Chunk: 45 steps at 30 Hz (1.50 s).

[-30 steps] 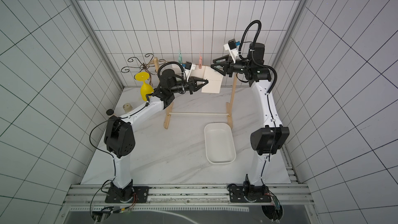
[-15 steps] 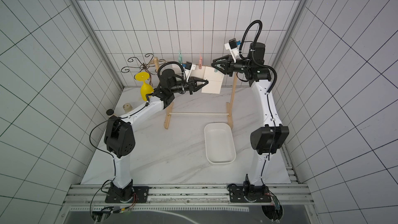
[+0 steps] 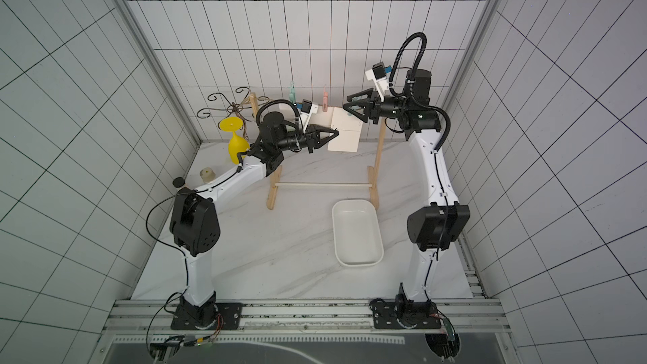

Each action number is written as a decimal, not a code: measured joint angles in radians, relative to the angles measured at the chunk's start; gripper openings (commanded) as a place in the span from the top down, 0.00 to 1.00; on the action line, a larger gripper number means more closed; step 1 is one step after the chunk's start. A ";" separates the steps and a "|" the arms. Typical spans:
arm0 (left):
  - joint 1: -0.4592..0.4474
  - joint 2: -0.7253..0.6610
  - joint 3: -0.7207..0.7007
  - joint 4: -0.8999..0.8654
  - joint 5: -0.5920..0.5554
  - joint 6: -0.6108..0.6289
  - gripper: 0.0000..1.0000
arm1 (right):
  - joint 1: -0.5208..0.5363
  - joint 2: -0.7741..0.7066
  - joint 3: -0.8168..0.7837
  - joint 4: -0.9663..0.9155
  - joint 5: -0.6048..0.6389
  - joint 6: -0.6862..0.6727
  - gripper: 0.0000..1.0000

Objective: Remove the postcards from the strings
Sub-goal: Remove the clamp from the clothesline.

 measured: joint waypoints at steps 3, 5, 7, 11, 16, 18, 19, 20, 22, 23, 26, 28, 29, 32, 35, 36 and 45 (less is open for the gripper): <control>0.000 0.000 0.000 0.000 0.000 0.000 1.00 | 0.000 0.000 0.000 0.006 0.000 0.008 0.49; 0.000 0.000 0.000 0.000 0.000 0.000 1.00 | 0.000 0.000 0.000 0.010 0.000 0.014 0.50; 0.000 0.000 0.000 0.000 0.000 0.000 1.00 | 0.000 0.000 0.000 0.014 0.000 0.019 0.51; 0.000 0.000 0.000 0.000 0.000 0.000 1.00 | 0.000 0.000 0.000 0.019 0.000 0.023 0.52; 0.000 0.000 0.000 0.000 0.000 0.000 1.00 | 0.000 0.000 0.000 0.024 0.000 0.026 0.52; 0.000 0.000 0.000 0.000 0.000 0.000 1.00 | 0.000 0.000 0.000 0.026 0.000 0.027 0.52; 0.000 0.000 0.000 0.000 0.000 0.000 1.00 | 0.000 0.000 0.000 0.027 0.000 0.027 0.52; 0.000 0.000 0.000 0.000 0.000 0.000 1.00 | 0.000 0.000 0.000 0.028 0.000 0.029 0.53; 0.000 0.001 0.002 0.000 0.000 0.000 1.00 | 0.000 0.000 0.000 0.030 0.000 0.032 0.55; 0.000 0.001 0.002 0.000 0.000 0.000 1.00 | 0.000 0.000 0.000 0.031 0.000 0.034 0.56; 0.000 0.002 0.002 0.000 0.000 0.000 1.00 | 0.000 0.000 0.000 0.035 0.000 0.038 0.58; 0.000 0.002 0.002 -0.002 0.001 0.000 1.00 | 0.000 0.000 0.000 0.038 -0.001 0.041 0.60; 0.000 0.002 0.003 -0.002 0.001 0.000 1.00 | 0.000 0.000 0.000 0.041 -0.001 0.042 0.61; 0.000 0.002 0.005 -0.004 0.004 0.001 1.00 | -0.002 0.000 0.000 0.047 -0.001 0.046 0.64; 0.000 0.002 0.007 -0.006 0.005 0.003 1.00 | -0.005 0.000 0.000 0.055 -0.002 0.049 0.66; 0.000 0.002 0.007 -0.007 0.005 0.003 1.00 | -0.006 0.000 0.000 0.058 -0.003 0.051 0.66; 0.000 0.002 0.007 -0.016 0.007 0.004 1.00 | -0.006 0.000 0.000 0.089 -0.012 0.082 0.81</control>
